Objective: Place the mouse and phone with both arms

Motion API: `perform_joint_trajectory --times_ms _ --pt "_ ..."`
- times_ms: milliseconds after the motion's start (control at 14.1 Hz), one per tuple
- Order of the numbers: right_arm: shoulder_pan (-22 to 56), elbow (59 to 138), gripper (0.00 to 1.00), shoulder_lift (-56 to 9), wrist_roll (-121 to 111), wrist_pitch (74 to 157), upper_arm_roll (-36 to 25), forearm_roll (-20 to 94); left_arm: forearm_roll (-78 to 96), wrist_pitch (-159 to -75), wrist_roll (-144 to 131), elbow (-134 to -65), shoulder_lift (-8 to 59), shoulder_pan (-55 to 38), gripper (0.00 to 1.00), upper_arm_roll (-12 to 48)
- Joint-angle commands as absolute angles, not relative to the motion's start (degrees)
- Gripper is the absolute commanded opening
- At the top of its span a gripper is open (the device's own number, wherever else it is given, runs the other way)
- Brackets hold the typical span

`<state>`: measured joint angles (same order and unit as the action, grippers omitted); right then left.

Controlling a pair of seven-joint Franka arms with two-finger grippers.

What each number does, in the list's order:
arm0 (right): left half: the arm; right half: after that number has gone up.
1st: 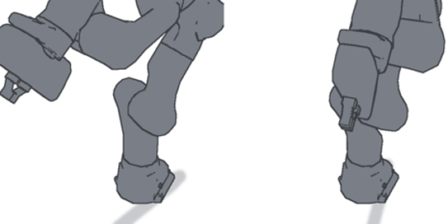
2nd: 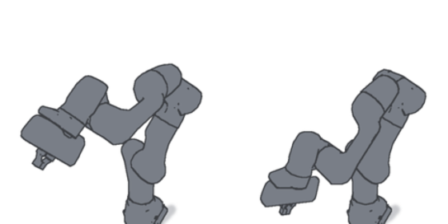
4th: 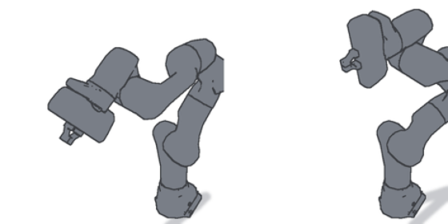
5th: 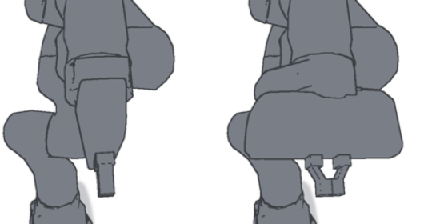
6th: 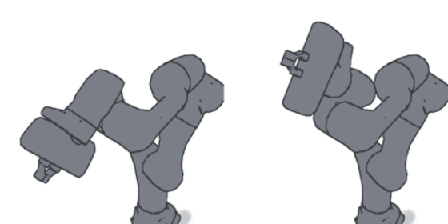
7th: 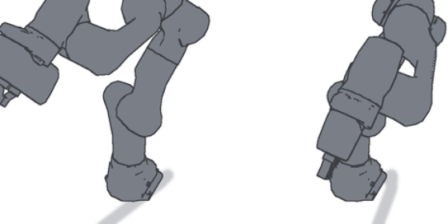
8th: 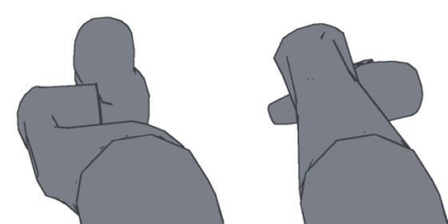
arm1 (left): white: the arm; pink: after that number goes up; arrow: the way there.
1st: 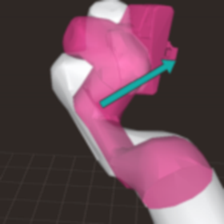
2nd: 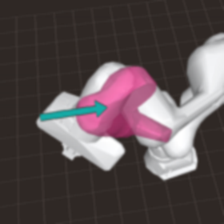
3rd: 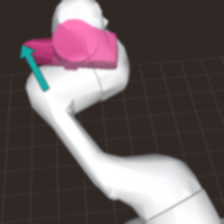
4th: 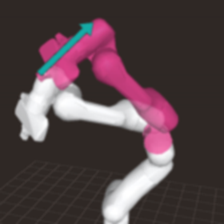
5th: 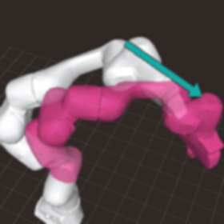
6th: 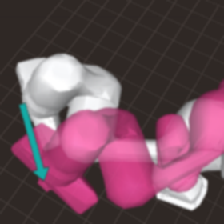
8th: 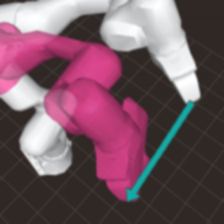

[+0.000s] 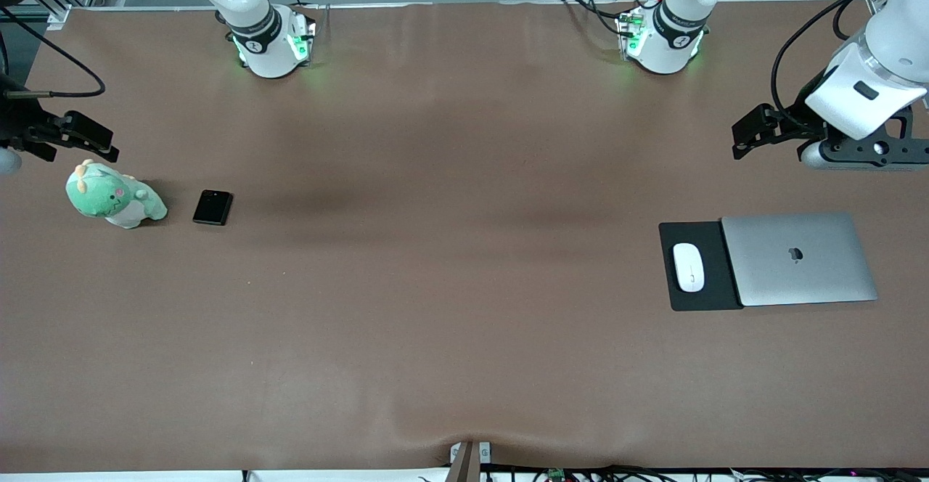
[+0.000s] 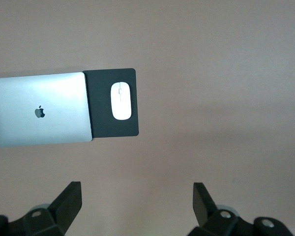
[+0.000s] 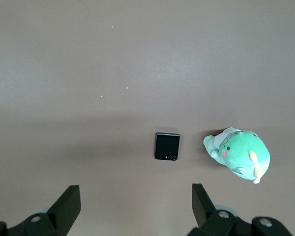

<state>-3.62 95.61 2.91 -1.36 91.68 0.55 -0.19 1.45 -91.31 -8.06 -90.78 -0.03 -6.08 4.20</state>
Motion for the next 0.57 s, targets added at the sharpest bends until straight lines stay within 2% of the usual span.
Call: perform_joint_trajectory --times_ms 0,354,425,496 --pt "-4.65 96.33 1.0 3.87 -1.58 92.2 0.88 0.7 0.44 -91.41 -6.86 -90.44 0.18 -5.98 1.0 4.22" --pt "-5.55 96.15 1.0 3.87 -5.89 91.85 0.18 0.18 0.44 -91.41 -6.86 -90.26 0.18 -5.89 1.0 4.13" --pt "-1.45 95.89 1.0 3.95 -5.89 91.85 -3.22 -0.26 0.44 -91.41 -6.86 -90.26 0.18 -5.89 1.0 4.13" --pt "4.08 95.54 1.0 3.96 -5.89 91.76 -9.43 -0.35 0.44 -91.41 -6.86 -90.26 0.18 -5.89 1.0 4.13"
